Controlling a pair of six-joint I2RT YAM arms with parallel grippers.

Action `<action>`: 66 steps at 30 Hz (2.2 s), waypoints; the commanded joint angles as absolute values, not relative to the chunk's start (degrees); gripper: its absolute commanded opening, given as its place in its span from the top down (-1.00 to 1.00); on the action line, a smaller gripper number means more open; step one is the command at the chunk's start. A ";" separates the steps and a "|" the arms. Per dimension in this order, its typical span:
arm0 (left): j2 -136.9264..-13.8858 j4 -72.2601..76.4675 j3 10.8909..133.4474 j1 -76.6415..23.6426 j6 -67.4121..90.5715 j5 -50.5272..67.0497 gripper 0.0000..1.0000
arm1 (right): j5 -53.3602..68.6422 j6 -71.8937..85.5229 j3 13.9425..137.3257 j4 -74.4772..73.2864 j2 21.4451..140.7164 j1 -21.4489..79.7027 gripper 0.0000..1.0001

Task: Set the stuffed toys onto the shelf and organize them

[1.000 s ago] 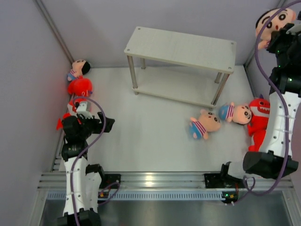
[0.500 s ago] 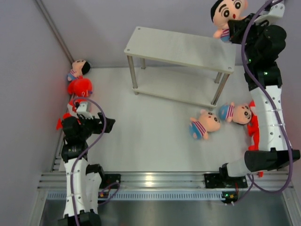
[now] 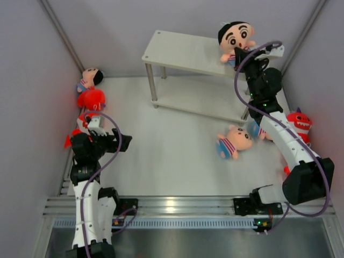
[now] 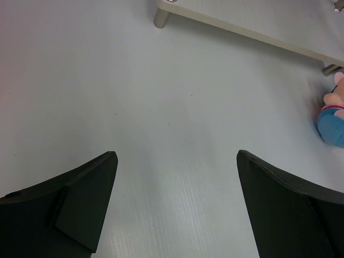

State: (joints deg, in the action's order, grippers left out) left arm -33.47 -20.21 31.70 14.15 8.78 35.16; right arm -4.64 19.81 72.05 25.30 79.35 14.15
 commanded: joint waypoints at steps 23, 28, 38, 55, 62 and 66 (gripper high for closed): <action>-32.17 -17.14 31.64 13.80 7.38 37.35 -0.97 | -4.04 19.51 53.09 46.94 70.22 14.50 1.00; -32.17 -17.23 31.64 13.62 7.38 37.44 -0.97 | -4.22 19.95 49.32 47.55 68.73 14.41 1.00; -32.17 -17.23 31.73 13.45 7.29 37.35 -0.97 | -10.62 24.26 73.43 11.02 72.59 12.66 1.00; -31.91 -17.23 31.64 13.54 7.38 37.53 -0.97 | -15.11 29.17 102.92 -26.62 80.15 12.57 1.00; -31.99 -17.23 31.64 13.45 7.29 37.62 -0.97 | -16.69 30.85 102.92 -27.25 82.26 12.66 0.82; -31.91 -17.23 31.55 13.36 7.29 37.53 -0.97 | -16.44 29.01 107.56 -28.55 86.39 12.48 0.41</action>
